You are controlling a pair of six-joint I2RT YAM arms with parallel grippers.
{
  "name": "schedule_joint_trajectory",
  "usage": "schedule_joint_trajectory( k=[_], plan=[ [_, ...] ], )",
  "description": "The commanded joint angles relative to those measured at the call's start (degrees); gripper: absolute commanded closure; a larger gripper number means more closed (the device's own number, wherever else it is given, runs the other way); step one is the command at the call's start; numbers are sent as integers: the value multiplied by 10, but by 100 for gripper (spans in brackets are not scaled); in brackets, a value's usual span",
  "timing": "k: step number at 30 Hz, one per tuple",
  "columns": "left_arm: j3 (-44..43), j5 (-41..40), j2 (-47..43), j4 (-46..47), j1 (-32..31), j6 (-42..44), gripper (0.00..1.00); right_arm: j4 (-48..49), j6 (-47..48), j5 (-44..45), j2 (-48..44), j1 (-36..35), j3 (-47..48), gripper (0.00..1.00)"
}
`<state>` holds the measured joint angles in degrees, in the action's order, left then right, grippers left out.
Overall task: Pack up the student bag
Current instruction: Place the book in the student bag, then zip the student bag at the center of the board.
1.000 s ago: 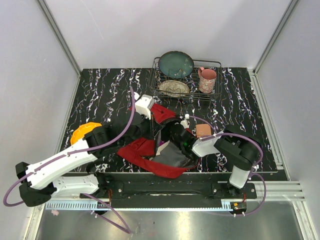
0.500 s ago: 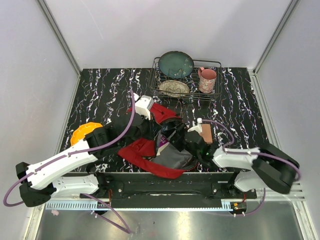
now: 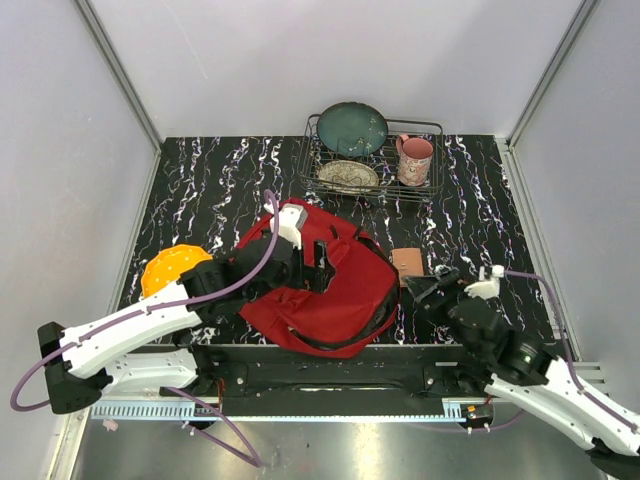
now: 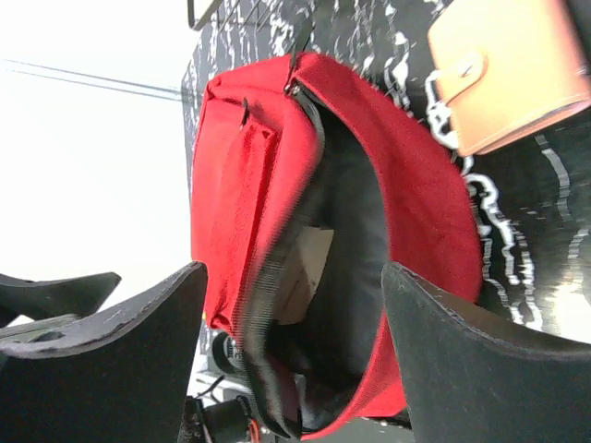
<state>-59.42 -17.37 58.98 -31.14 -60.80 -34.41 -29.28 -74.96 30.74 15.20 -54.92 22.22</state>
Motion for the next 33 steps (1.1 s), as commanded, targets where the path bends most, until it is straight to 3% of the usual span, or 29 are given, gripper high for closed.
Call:
schedule_joint_trajectory(
  k=[1, 7, 11, 16, 20, 27, 28, 29, 32, 33],
  plan=[
    [38, -60, -25, -37, 5, -70, 1, -187, 31, 55, -54, -4, 44, 20],
    [143, -51, -61, -67, 32, -175, 1, -64, 174, -113, 98, -4, 109, 27],
    [206, -42, -88, -47, 40, -227, 1, 14, 251, -238, 249, -5, 158, 41],
    [260, -21, -121, -20, 72, -253, 1, 92, 302, -291, 316, -26, 185, 53],
    [299, 21, -128, 41, 108, -247, 1, 121, 319, -350, 398, -49, 205, 54],
    [334, 50, -102, 102, 148, -232, 4, 178, 305, -358, 490, -112, 209, 54],
    [334, 51, -99, 105, 152, -229, 7, 185, 301, -358, 500, -115, 211, 54],
    [334, 52, -98, 111, 155, -225, 21, 188, 298, -359, 515, -121, 210, 54],
    [335, 54, -99, 122, 168, -207, 38, 208, 300, -373, 549, -131, 217, 54],
    [330, 55, -99, 123, 175, -196, 51, 212, 300, -374, 559, -132, 220, 54]
  ],
)
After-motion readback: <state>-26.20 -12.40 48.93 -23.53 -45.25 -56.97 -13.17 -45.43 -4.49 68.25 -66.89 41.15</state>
